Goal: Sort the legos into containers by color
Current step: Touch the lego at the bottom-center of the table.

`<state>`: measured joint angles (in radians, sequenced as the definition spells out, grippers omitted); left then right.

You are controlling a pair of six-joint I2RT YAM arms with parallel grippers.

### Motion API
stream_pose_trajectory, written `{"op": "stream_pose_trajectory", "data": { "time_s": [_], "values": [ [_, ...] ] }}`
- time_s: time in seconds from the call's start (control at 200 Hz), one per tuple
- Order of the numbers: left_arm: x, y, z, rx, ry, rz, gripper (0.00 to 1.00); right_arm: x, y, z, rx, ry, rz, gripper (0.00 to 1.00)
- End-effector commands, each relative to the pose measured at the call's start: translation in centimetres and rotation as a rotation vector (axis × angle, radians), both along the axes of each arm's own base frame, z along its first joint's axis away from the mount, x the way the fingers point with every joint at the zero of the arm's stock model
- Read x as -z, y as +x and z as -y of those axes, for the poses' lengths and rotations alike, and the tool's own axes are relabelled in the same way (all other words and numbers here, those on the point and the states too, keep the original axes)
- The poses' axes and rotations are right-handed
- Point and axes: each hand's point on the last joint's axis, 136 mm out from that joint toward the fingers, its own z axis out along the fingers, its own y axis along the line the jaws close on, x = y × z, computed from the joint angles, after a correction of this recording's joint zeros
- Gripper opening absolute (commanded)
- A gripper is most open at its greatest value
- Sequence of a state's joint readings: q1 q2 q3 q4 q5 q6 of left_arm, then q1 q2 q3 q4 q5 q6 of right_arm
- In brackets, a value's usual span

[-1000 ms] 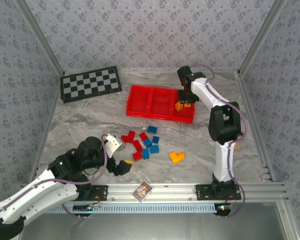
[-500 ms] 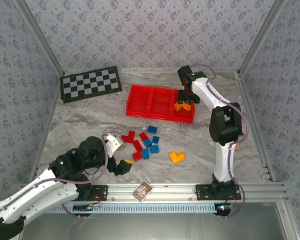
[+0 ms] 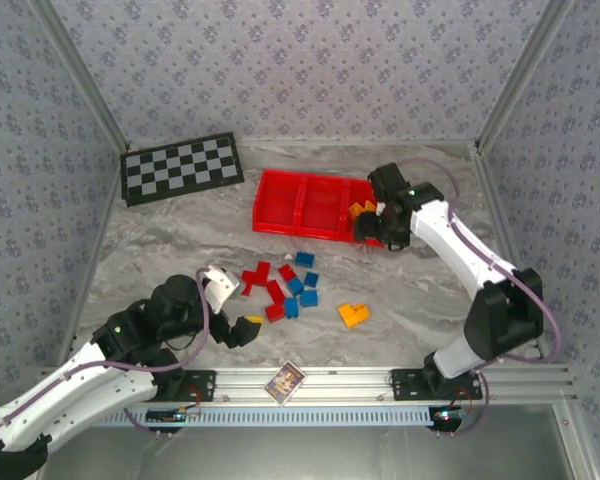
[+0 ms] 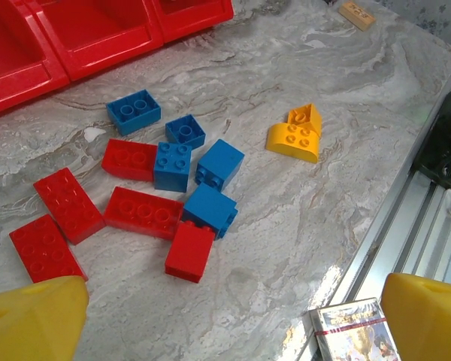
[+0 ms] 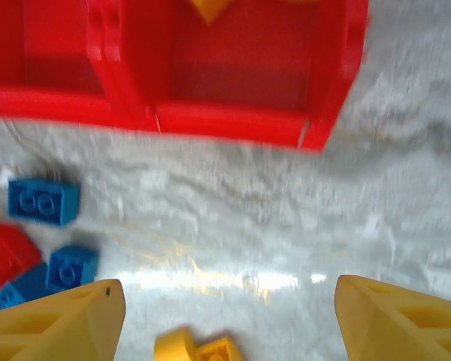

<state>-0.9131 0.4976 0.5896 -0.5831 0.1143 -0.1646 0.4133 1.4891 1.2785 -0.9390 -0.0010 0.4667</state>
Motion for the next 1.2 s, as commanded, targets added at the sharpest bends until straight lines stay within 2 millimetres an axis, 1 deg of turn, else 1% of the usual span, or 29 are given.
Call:
{"op": "stream_pose_trajectory", "data": {
  "time_s": [0.0,0.155,0.225,0.32,0.42,0.51,0.645,0.72,0.86,1.03,1.129,1.194],
  "values": [
    [0.1,-0.1,0.0,0.013,0.011,0.012,1.0,1.7,-4.8,-0.4,0.031,0.024,-0.094,0.76],
    [0.1,-0.3,0.2,0.024,0.011,0.003,1.0,3.7,-10.4,-1.4,-0.046,0.046,-0.153,0.73],
    [0.2,-0.3,0.3,0.027,0.01,-0.001,1.0,4.7,-12.1,-1.7,-0.086,0.054,-0.181,0.71],
    [0.3,-0.4,0.3,0.03,0.01,-0.004,1.0,5.7,-14.0,-1.3,-0.126,0.029,-0.21,0.7],
    [0.4,-0.3,0.3,0.029,0.016,-0.007,1.0,6.7,-15.0,-0.2,-0.136,-0.042,-0.226,0.7],
    [0.6,-0.2,0.4,0.026,0.026,-0.015,1.0,7.2,-15.2,0.2,-0.159,-0.069,-0.235,0.7],
    [0.9,-0.3,0.5,0.031,0.036,-0.027,1.0,7.8,-14.8,-1.0,-0.199,-0.027,-0.236,0.69],
    [1.0,-0.4,0.6,0.039,0.034,-0.034,1.0,8.3,-14.6,-1.1,-0.211,-0.047,-0.253,0.68],
    [1.0,-0.4,0.6,0.04,0.036,-0.035,1.0,8.9,-14.0,-2.0,-0.249,-0.059,-0.276,0.67],
    [1.1,-0.6,0.7,0.047,0.036,-0.038,1.0,10.1,-13.8,-1.8,-0.256,-0.103,-0.315,0.65],
    [1.1,-0.6,0.8,0.051,0.035,-0.038,1.0,10.3,-13.1,-2.6,-0.255,-0.076,-0.292,0.65],
    [1.1,-0.7,0.9,0.055,0.037,-0.041,1.0,10.5,-13.0,-2.6,-0.255,-0.078,-0.297,0.65]
  ]
}}
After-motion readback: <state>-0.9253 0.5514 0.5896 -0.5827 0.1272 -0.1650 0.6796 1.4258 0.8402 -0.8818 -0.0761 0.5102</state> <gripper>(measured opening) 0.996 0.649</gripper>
